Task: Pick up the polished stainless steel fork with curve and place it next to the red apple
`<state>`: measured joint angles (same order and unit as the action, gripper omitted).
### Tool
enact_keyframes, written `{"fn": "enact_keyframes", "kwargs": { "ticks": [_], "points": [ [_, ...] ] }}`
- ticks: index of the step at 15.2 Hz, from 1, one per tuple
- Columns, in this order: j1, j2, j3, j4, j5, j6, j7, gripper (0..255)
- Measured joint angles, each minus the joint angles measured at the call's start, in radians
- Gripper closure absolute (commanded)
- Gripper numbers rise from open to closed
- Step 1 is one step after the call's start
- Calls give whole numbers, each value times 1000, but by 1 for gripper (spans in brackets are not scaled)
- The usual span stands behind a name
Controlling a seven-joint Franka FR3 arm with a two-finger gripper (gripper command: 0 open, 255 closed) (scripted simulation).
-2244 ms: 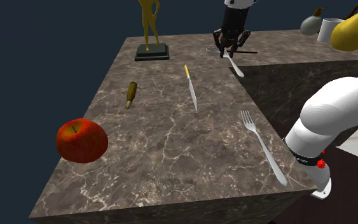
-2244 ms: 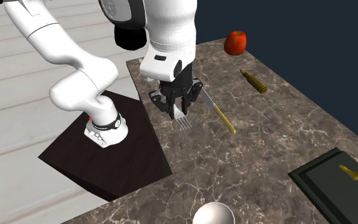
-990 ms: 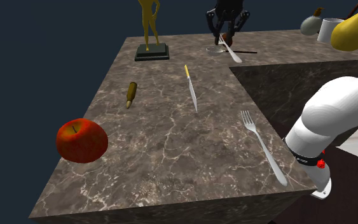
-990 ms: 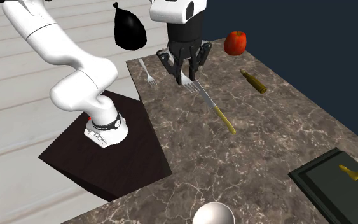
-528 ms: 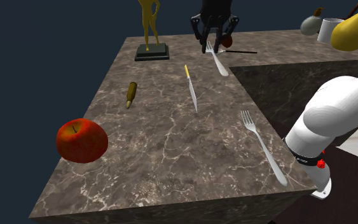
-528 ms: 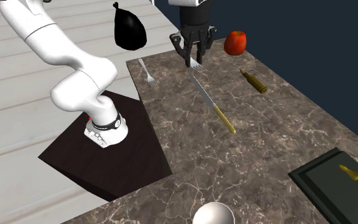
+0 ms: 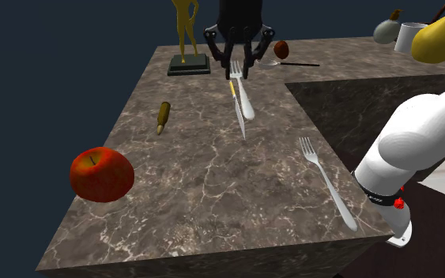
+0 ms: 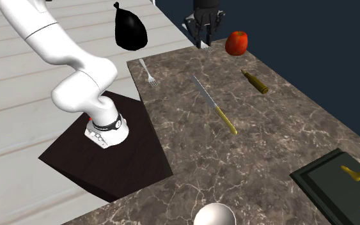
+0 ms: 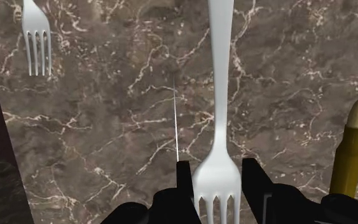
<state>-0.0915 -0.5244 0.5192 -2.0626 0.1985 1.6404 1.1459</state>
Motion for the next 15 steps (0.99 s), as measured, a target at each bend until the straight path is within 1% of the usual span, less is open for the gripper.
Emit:
{"fn": "enact_keyframes", "kwargs": {
  "ticks": [4,8,12,14,15],
  "points": [
    [5,61,89,67,3,3,101,255],
    [-3,164,207,172,-24,5,228,255],
    [-14,303,341,293,-97,3,374,255],
    [-10,388,413,355,-156,0,456,255],
    [-7,410,430,367,-173,2,481,255]
  ]
}}
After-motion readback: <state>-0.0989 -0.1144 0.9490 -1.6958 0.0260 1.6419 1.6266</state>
